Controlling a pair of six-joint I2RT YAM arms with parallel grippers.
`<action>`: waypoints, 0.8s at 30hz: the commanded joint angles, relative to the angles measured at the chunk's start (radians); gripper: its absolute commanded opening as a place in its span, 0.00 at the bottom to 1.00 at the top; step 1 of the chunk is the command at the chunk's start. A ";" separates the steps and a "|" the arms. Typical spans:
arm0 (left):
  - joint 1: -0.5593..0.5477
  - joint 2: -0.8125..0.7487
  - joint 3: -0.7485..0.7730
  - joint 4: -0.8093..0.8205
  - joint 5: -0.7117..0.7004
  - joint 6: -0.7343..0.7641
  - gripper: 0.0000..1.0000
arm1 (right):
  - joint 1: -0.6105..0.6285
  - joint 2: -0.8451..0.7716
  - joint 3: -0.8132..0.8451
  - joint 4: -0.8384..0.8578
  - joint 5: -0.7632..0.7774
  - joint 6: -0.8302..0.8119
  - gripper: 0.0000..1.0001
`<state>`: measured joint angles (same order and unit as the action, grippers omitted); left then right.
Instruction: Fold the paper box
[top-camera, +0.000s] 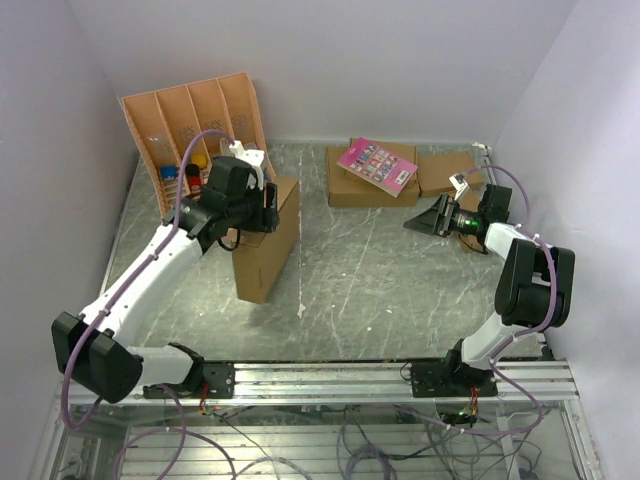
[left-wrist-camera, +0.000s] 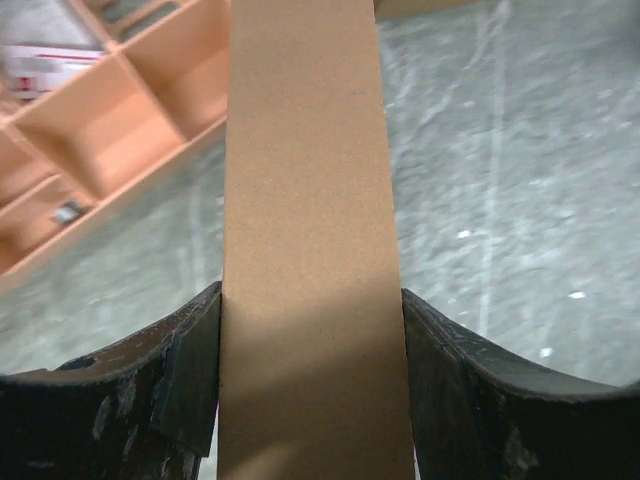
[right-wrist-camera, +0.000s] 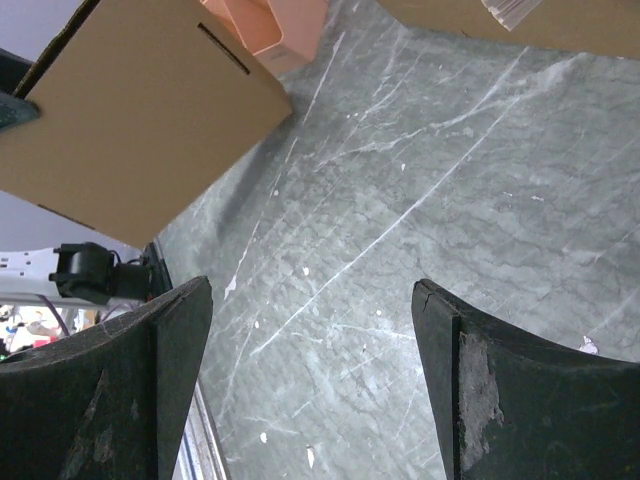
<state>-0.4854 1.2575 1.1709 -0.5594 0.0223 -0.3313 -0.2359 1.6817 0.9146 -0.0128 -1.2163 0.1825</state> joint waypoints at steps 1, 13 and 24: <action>-0.026 0.056 0.159 -0.374 -0.195 0.204 0.29 | -0.005 -0.022 0.007 0.002 -0.012 0.001 0.80; -0.460 0.231 0.146 -0.357 -0.610 0.067 0.29 | -0.008 -0.006 0.016 -0.023 -0.015 -0.019 0.80; -0.732 0.458 0.128 -0.369 -0.856 -0.185 0.75 | -0.009 0.002 0.026 -0.047 -0.021 -0.041 0.80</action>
<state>-1.1706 1.6394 1.3247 -0.8822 -0.8291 -0.3607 -0.2363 1.6817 0.9154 -0.0444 -1.2209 0.1604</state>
